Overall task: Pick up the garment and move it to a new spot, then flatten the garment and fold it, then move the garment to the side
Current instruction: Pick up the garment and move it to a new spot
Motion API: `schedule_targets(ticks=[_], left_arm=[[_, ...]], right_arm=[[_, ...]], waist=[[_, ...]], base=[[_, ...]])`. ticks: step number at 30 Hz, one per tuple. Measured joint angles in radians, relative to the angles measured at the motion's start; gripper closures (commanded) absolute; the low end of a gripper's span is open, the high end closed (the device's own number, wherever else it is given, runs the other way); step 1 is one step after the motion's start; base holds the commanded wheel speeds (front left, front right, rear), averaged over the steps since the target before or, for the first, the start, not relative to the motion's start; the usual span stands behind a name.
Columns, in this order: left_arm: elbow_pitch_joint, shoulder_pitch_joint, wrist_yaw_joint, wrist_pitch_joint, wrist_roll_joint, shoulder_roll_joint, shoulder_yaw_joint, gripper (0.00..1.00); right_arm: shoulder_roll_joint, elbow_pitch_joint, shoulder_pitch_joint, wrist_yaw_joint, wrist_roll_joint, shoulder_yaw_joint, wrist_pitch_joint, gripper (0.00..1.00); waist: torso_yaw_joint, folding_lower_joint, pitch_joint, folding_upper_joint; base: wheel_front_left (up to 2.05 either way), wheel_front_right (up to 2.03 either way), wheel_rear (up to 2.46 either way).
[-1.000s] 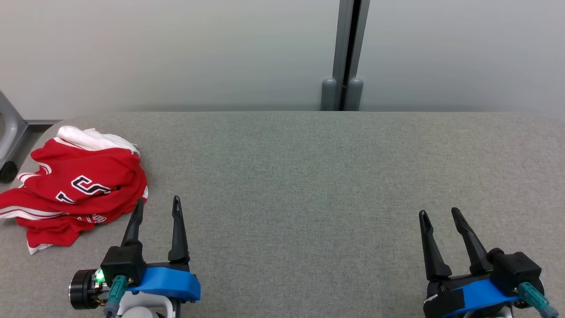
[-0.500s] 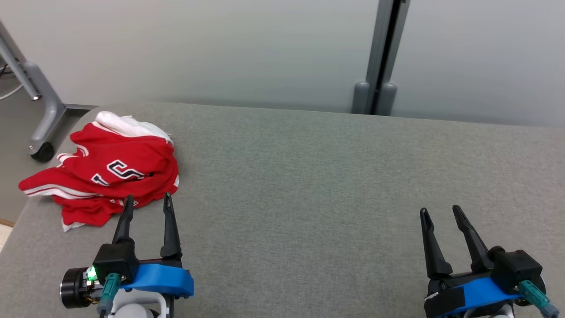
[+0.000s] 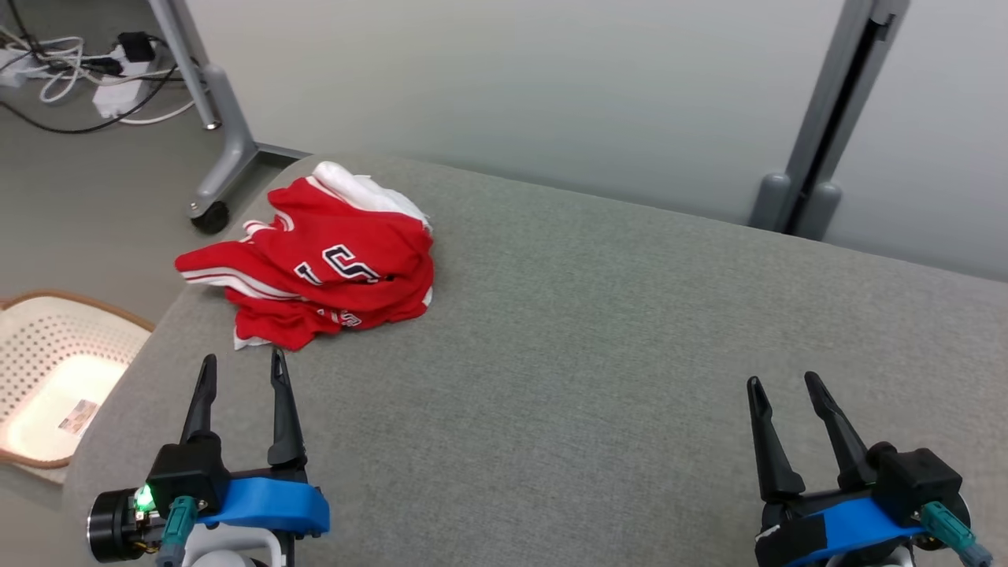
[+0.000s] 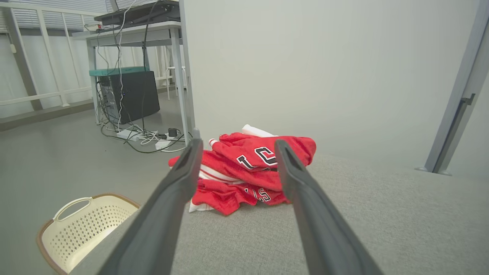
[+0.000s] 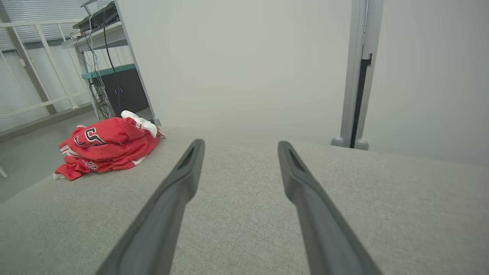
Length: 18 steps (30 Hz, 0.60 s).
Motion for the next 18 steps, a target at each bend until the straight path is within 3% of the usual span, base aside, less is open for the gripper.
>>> schedule_targets(ticks=[10,18], left_arm=[[-0.007,0.005,0.005,0.000,-0.002,0.005,0.010,0.00],[-0.016,0.006,0.008,0.000,-0.004,0.005,0.019,0.00]], right_arm=[[0.000,0.004,-0.002,0.000,-0.004,0.006,0.002,0.00],[0.000,0.002,-0.007,0.000,-0.009,0.009,0.008,0.00]], waist=[[0.115,0.0000,0.014,0.0000],[0.139,0.0000,0.036,0.0000]], base=[[0.00,0.00,0.00],[0.00,0.00,0.00]])
